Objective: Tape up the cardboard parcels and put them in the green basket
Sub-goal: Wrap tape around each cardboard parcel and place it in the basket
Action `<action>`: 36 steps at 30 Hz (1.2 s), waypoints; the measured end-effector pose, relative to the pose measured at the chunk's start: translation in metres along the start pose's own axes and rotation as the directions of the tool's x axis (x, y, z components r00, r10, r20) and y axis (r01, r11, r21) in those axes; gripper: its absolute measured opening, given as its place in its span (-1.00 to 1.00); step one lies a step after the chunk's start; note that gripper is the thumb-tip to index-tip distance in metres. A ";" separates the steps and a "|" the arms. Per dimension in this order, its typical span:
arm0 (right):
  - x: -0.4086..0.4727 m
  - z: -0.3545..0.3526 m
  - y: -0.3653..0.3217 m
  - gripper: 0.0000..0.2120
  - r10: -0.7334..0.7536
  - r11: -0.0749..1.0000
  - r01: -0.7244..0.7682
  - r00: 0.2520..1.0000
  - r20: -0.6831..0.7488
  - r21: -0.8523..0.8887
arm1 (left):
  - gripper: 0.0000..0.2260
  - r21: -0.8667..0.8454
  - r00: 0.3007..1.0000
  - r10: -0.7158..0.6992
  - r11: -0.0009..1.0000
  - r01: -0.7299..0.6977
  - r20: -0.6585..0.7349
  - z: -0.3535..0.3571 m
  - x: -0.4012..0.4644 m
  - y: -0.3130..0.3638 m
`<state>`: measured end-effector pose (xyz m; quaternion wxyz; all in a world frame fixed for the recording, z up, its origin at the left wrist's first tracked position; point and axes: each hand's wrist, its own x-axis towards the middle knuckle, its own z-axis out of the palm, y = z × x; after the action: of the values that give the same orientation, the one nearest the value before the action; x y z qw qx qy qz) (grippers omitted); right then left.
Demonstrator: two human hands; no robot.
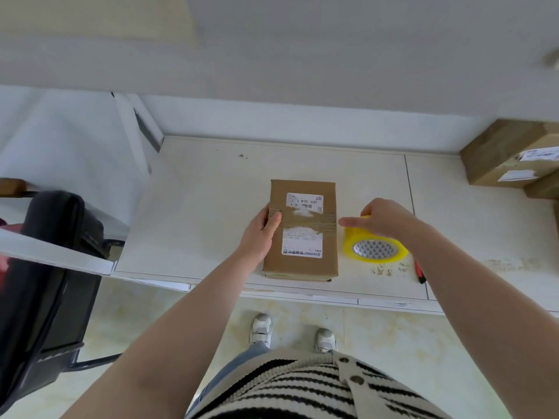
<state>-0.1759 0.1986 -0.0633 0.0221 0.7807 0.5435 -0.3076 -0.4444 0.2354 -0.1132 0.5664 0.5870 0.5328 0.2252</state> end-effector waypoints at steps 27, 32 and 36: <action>0.020 0.015 0.007 -0.24 0.038 0.999 -0.038 0.998 0.049 -0.016 | -0.38 0.917 0.967 0.244 0.397 -0.030 -0.074 0.072 0.009 0.036; 0.021 0.015 0.005 -0.28 0.042 0.999 -0.040 0.998 0.055 -0.034 | -0.40 0.924 0.967 0.250 0.381 -0.047 -0.054 0.072 0.012 0.030; 0.021 0.014 0.005 -0.29 0.039 0.999 -0.037 0.998 0.051 -0.037 | -0.39 0.925 0.972 0.229 0.378 -0.044 -0.048 0.071 0.013 0.032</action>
<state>-0.1731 0.2090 -0.0872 0.0561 0.7822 0.5334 -0.3171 -0.3663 0.2230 -0.1068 0.0806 0.8222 0.5634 -0.0118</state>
